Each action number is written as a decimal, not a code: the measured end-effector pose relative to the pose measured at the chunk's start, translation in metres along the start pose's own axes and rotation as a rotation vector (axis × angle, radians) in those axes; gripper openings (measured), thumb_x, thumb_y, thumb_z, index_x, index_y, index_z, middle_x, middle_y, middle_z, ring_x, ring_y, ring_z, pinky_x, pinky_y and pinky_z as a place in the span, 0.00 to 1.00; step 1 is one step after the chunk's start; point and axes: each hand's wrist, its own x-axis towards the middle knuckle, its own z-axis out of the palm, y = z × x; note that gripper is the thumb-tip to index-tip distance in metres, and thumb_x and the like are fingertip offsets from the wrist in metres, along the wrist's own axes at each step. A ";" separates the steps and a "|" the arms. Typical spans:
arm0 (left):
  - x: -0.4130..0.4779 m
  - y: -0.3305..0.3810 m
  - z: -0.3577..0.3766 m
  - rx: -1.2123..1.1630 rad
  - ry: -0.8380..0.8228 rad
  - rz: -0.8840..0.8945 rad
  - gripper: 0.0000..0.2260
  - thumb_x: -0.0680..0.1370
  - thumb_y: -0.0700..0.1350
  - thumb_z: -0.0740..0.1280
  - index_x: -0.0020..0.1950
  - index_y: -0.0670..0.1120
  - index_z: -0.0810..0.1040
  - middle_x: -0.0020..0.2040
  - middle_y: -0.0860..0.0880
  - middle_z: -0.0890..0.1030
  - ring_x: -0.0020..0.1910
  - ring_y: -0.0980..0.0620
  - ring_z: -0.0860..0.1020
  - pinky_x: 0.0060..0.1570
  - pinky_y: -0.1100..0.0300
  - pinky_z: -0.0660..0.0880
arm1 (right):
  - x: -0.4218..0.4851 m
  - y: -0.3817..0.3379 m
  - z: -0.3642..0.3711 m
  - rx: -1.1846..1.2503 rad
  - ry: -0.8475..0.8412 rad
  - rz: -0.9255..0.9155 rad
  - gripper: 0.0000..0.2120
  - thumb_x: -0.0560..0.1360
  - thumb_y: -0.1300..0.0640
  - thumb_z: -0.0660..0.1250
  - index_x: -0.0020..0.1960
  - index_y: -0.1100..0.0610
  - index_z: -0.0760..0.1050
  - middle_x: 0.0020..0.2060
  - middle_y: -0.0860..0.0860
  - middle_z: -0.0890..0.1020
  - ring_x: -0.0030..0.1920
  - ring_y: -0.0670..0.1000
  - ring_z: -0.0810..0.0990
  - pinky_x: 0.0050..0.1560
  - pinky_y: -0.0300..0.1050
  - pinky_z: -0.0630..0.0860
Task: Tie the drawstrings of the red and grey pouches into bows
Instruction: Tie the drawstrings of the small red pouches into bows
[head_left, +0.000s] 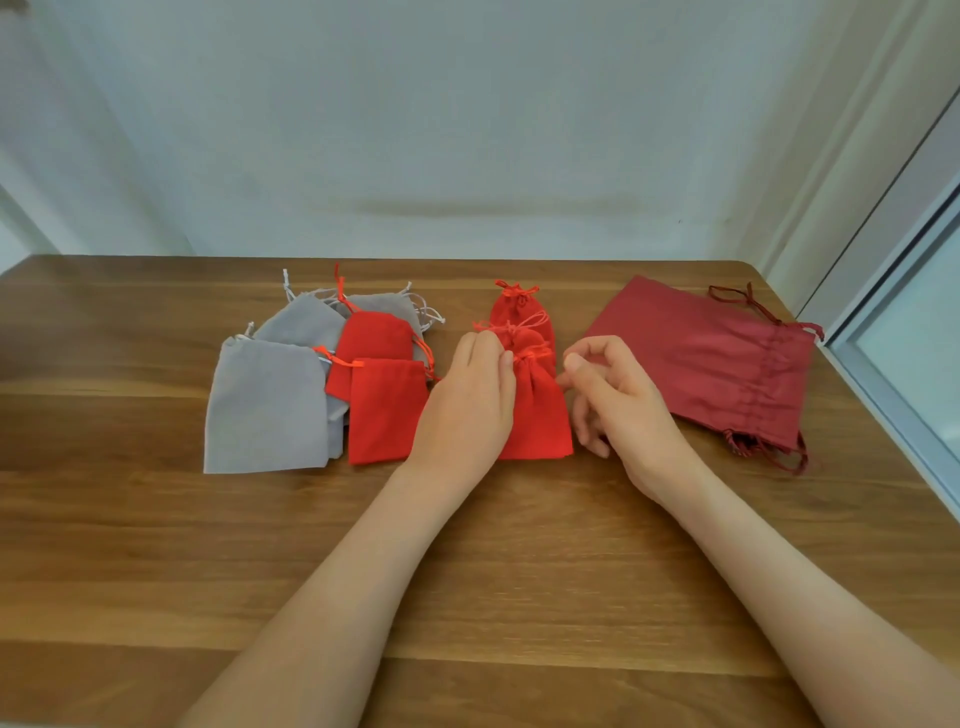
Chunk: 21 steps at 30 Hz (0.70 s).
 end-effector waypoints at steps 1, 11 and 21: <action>0.000 -0.002 -0.001 0.009 0.001 -0.021 0.14 0.79 0.48 0.51 0.44 0.40 0.70 0.42 0.42 0.73 0.37 0.41 0.74 0.36 0.59 0.62 | -0.001 0.000 0.000 -0.026 -0.033 -0.009 0.07 0.78 0.56 0.64 0.55 0.55 0.69 0.35 0.57 0.78 0.24 0.49 0.69 0.20 0.39 0.61; 0.002 -0.005 -0.007 0.090 0.032 -0.133 0.19 0.81 0.53 0.49 0.48 0.42 0.74 0.44 0.43 0.76 0.43 0.42 0.74 0.42 0.52 0.67 | 0.008 0.014 0.003 -0.447 0.051 -0.219 0.19 0.73 0.67 0.67 0.45 0.47 0.61 0.35 0.48 0.72 0.29 0.42 0.68 0.34 0.31 0.67; -0.001 -0.036 -0.011 0.993 0.091 -0.231 0.12 0.71 0.34 0.57 0.48 0.43 0.77 0.41 0.45 0.77 0.43 0.44 0.75 0.53 0.48 0.62 | 0.008 0.018 0.005 -0.617 0.081 -0.284 0.09 0.72 0.65 0.69 0.47 0.54 0.74 0.44 0.42 0.70 0.35 0.41 0.71 0.43 0.25 0.66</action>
